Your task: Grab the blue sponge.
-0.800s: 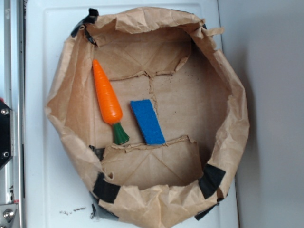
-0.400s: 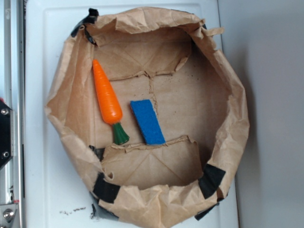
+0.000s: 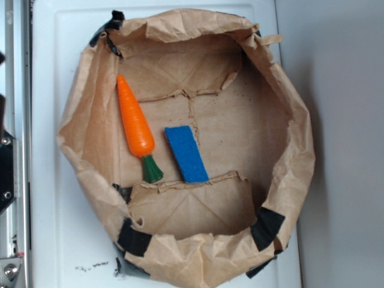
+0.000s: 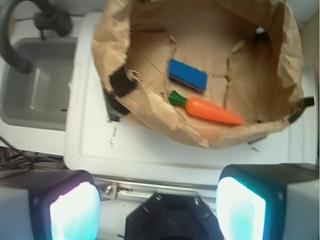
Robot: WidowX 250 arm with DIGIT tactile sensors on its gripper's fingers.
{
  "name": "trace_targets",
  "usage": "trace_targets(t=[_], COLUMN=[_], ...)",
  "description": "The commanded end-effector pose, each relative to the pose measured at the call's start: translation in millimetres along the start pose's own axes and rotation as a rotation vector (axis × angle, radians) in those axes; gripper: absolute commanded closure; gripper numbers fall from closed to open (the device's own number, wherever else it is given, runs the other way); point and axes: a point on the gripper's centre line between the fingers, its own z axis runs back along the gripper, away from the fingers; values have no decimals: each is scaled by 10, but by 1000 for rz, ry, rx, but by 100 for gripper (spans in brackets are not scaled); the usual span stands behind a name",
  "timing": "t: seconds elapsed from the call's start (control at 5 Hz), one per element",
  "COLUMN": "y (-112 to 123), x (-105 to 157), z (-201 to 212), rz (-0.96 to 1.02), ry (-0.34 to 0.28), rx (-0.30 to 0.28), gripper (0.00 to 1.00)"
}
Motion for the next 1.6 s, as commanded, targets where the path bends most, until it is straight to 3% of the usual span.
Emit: trace_targets(t=[0.0,0.2,1.0,1.4], y=[160,258,258,485], x=[-174,-22,-22,695], z=[-82,-135,-135,-503], rz=[-6,57,57,77], ry=[5,-8,-8,-14], rx=[-48,-40,-40,-41], gripper=[0,0,0,0])
